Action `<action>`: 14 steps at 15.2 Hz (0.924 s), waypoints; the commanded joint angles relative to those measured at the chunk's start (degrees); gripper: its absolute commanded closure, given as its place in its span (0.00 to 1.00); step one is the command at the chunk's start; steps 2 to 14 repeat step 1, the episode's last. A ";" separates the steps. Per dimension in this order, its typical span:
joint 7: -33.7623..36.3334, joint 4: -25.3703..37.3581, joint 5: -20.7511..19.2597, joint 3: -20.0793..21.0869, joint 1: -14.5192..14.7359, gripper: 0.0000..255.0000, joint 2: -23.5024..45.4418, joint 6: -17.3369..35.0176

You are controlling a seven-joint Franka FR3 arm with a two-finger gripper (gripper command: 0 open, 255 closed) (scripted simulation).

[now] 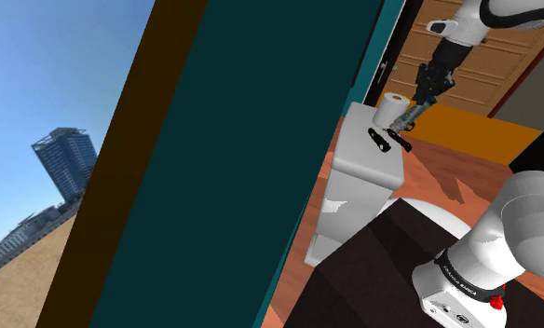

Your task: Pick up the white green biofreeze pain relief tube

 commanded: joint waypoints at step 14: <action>-0.02 0.42 0.09 0.18 0.00 1.00 -0.10 -0.53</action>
